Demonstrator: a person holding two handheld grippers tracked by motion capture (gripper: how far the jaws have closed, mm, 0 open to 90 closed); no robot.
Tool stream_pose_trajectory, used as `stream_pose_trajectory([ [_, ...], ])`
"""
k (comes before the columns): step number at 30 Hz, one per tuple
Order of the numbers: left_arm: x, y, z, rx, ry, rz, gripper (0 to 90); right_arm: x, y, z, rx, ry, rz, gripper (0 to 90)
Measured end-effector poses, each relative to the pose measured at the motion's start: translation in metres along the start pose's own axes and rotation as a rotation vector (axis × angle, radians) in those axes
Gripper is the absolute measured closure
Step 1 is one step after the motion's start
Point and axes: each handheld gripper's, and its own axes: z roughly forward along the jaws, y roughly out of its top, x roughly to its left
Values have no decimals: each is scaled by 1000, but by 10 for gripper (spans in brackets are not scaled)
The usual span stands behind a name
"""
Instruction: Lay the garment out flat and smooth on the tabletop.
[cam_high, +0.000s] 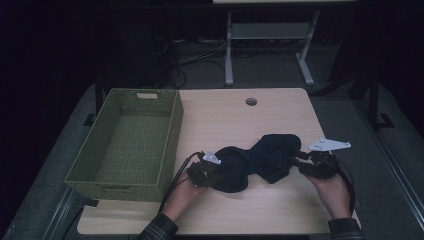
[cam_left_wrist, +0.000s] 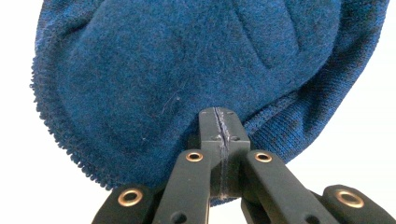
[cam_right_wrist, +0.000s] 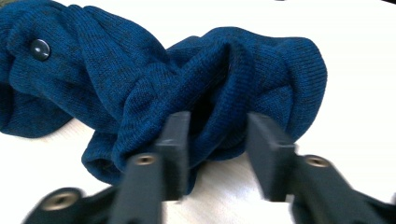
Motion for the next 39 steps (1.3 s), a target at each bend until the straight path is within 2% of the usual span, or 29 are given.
stream_pose_trajectory([
  [3,-1,0,0,1,7,6,899,-2,3,4,10,5,-3,809],
  [5,-2,1,0,4,12,13,899,-2,5,4,7,4,-4,847],
  [12,-4,1,0,6,29,22,899,-6,19,4,-11,6,2,865],
  [15,-3,1,0,13,25,31,899,-7,30,3,-29,1,0,866],
  [17,-4,1,1,2,27,18,899,-8,38,3,-40,-2,-3,867],
  [25,-4,2,1,8,31,27,899,-18,76,7,-61,-18,-17,871],
  [26,-4,2,1,8,31,27,899,-18,76,7,-61,-18,-17,871],
  [29,-4,2,1,7,30,24,899,-22,94,17,-58,-26,-26,871],
  [39,-4,2,0,14,29,29,899,-35,126,49,-33,-53,-33,874],
])
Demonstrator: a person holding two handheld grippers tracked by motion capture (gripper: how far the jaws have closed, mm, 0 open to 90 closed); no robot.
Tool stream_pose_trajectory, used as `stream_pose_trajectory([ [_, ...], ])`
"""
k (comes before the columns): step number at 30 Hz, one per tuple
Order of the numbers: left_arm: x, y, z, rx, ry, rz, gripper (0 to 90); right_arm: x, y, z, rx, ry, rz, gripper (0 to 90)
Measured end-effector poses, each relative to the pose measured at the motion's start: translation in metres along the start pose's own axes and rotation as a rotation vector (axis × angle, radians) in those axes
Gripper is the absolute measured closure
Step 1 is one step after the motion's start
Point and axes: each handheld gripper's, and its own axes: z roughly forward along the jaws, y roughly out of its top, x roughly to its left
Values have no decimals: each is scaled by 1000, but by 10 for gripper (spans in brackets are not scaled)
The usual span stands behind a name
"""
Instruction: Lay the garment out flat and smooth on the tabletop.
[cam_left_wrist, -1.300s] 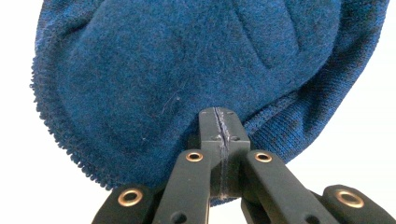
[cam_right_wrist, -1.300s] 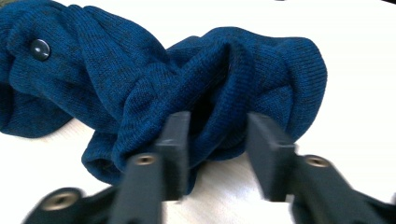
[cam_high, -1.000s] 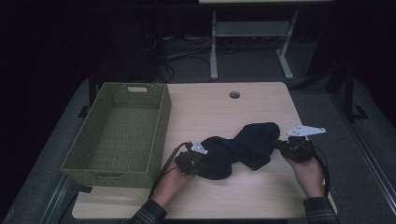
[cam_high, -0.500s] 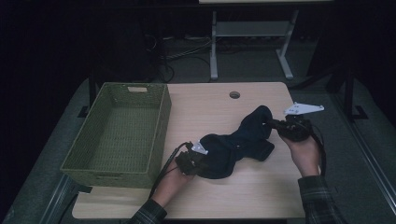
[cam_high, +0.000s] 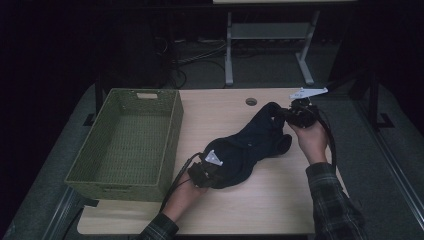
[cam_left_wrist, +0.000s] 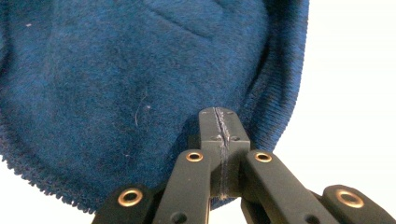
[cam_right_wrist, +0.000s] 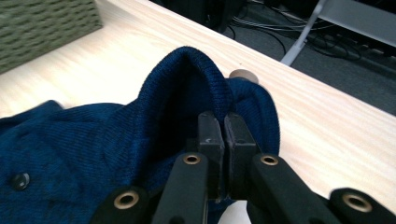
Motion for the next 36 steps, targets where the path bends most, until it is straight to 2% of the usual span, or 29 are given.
stream_pose_trajectory([
  [9,0,0,0,1,-4,-1,899,-8,24,31,22,-29,-26,876],
  [14,1,0,0,2,-7,1,899,-6,27,50,50,-30,-29,869],
  [16,2,0,0,6,-11,4,899,-4,26,55,50,0,-35,818],
  [19,2,0,0,4,-15,1,899,0,26,54,38,12,-49,694],
  [22,2,0,0,4,-15,0,899,0,26,46,20,14,-45,651],
  [24,2,0,0,4,-13,1,899,-2,22,41,-9,5,-36,628],
  [27,2,0,0,1,-14,-4,899,-6,18,38,-6,9,-22,616],
  [30,3,-1,0,1,-17,-7,899,-12,5,40,25,9,-3,595],
  [33,3,-1,0,0,-20,-8,899,-12,-4,41,31,11,7,591],
  [34,3,-1,0,-1,-21,-8,899,-13,-7,43,47,25,14,584],
  [36,3,-1,0,-1,-21,-8,899,-8,-21,46,54,29,6,584],
])
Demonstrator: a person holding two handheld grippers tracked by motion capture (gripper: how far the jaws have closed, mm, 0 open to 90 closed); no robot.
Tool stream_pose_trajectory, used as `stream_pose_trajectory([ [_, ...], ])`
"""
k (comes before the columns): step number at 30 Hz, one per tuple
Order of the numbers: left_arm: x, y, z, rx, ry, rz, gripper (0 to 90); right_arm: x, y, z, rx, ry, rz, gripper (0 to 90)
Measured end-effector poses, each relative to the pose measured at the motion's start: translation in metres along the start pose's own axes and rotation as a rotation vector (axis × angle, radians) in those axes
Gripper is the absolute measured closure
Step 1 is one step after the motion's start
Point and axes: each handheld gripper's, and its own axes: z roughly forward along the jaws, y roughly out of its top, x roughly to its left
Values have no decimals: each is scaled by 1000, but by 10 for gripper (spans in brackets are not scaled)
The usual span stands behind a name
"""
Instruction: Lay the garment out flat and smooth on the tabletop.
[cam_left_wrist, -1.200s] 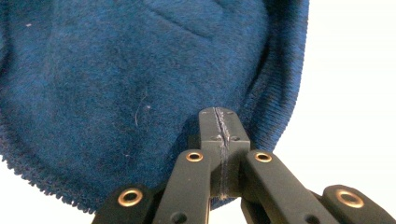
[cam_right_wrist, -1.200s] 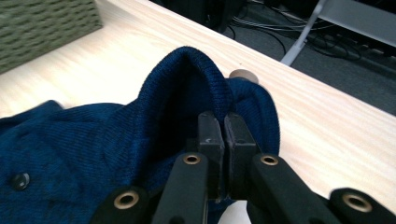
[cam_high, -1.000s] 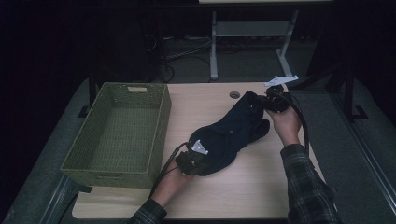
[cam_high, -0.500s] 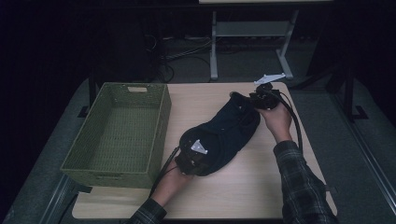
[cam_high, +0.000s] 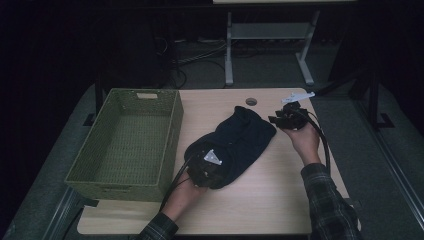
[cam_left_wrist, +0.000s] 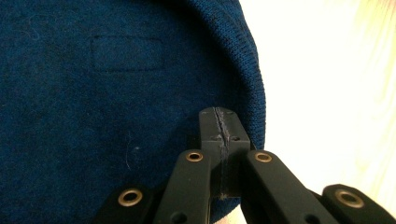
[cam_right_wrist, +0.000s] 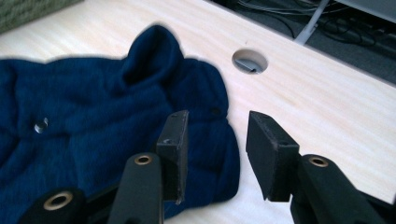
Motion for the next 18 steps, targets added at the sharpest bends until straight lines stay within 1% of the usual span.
stream_pose_trajectory([
  [3,0,0,0,1,1,0,900,5,-13,3,24,26,1,574],
  [5,-1,0,0,-4,3,-3,899,10,-21,1,13,31,0,574],
  [6,-1,0,0,-6,1,-6,899,13,-25,0,15,42,2,574],
  [8,-1,0,0,-6,1,-3,899,21,-31,-3,17,64,-2,572],
  [9,-1,0,0,-7,-1,-5,899,25,-35,-4,10,70,-13,572],
  [11,0,0,0,-4,-1,-2,899,34,-40,-9,16,84,-26,567],
  [13,0,1,0,8,2,15,897,42,-44,-13,18,94,-33,567],
  [14,0,1,0,10,2,15,895,46,-46,-15,26,110,-33,567],
  [15,0,1,0,6,-5,-2,890,50,-47,-17,26,122,-32,569],
  [16,0,2,-1,13,-8,3,876,55,-49,-19,16,125,-38,588],
  [17,0,2,-1,11,0,-3,852,60,-51,-21,17,138,-43,606],
  [18,1,3,-2,18,2,4,827,64,-52,-23,20,156,-46,617],
])
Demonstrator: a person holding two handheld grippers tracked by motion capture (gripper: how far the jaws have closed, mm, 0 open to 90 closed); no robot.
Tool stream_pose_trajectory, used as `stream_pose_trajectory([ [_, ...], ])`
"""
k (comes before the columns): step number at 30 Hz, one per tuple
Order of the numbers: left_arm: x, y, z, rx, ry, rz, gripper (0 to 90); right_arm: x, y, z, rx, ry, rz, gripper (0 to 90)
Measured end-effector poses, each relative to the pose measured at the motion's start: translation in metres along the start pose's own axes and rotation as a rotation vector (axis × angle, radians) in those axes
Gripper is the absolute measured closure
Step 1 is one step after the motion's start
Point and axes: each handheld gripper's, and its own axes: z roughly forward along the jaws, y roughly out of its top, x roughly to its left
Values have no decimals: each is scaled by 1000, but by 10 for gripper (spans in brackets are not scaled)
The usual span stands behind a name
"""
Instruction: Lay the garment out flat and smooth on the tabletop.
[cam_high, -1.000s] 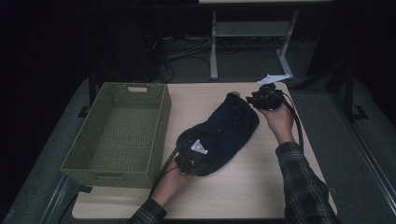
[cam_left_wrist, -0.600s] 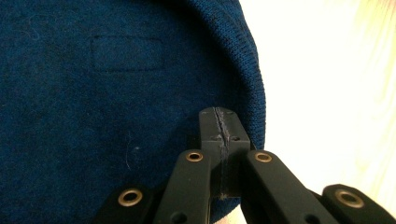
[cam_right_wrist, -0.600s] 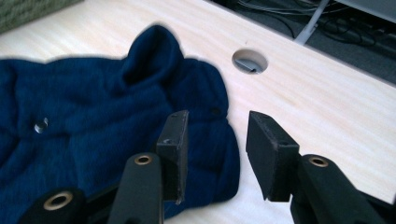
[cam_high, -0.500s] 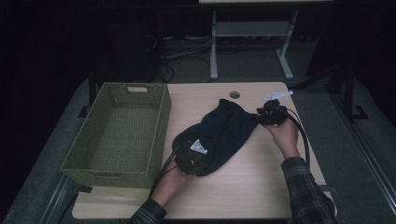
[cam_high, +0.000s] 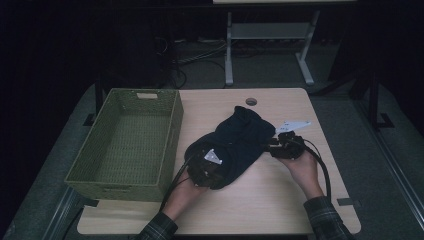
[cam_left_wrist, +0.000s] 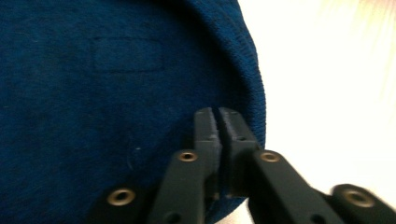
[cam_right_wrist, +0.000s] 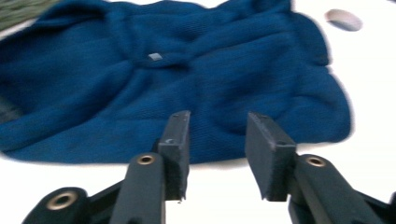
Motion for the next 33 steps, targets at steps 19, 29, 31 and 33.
stream_pose_trajectory([
  [19,2,5,-30,-64,72,-11,769,75,-10,31,16,175,-71,900],
  [29,3,4,-29,-54,69,-15,798,81,-19,54,80,143,-79,900],
  [31,3,4,-29,-56,68,-18,806,80,-19,53,85,143,-81,900],
  [33,4,4,-30,-56,68,-21,818,81,-20,52,91,130,-99,900],
])
